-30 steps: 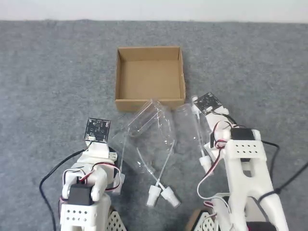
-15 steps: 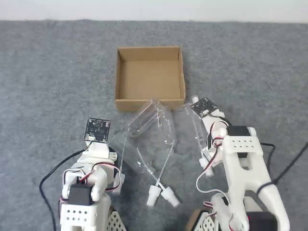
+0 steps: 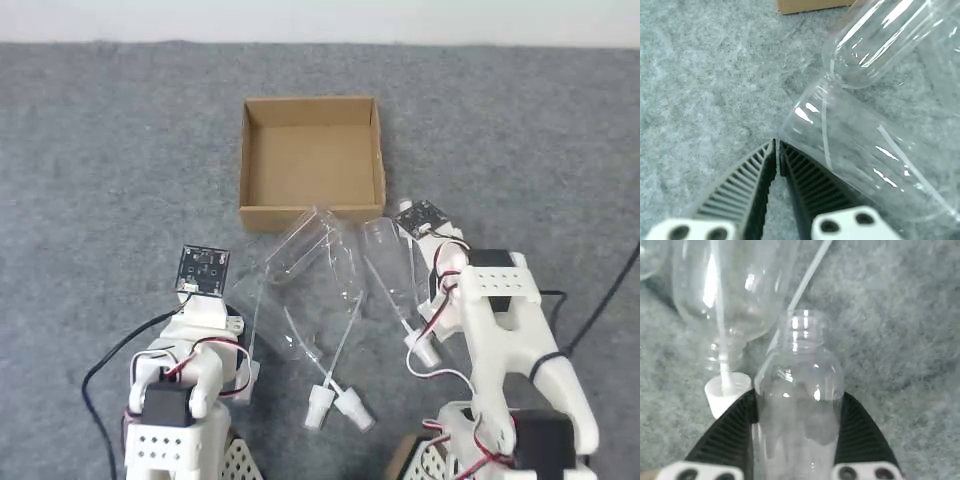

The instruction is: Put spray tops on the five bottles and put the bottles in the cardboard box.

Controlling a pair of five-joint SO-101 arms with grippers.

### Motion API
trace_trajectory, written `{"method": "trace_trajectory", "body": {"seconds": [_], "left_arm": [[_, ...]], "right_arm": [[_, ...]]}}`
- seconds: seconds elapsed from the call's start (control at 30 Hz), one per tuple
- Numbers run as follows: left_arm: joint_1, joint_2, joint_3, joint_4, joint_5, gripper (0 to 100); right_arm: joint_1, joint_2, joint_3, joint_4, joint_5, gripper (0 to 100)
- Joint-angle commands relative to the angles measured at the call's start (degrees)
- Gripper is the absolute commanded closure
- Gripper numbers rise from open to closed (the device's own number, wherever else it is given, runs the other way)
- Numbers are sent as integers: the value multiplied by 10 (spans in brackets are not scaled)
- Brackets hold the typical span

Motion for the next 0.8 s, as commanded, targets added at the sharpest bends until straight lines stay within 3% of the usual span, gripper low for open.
{"method": "trace_trajectory", "body": {"seconds": [0.0,0.53,0.77], "left_arm": [[-1,-12,-9,-2,1,986],[-1,-12,-9,-2,1,986],[-1,-12,-9,-2,1,986]], "right_arm": [[-2,-64,-35,44,4,966],[-7,-378,-33,179,2,968],[-7,-451,-33,172,-65,968]]}}
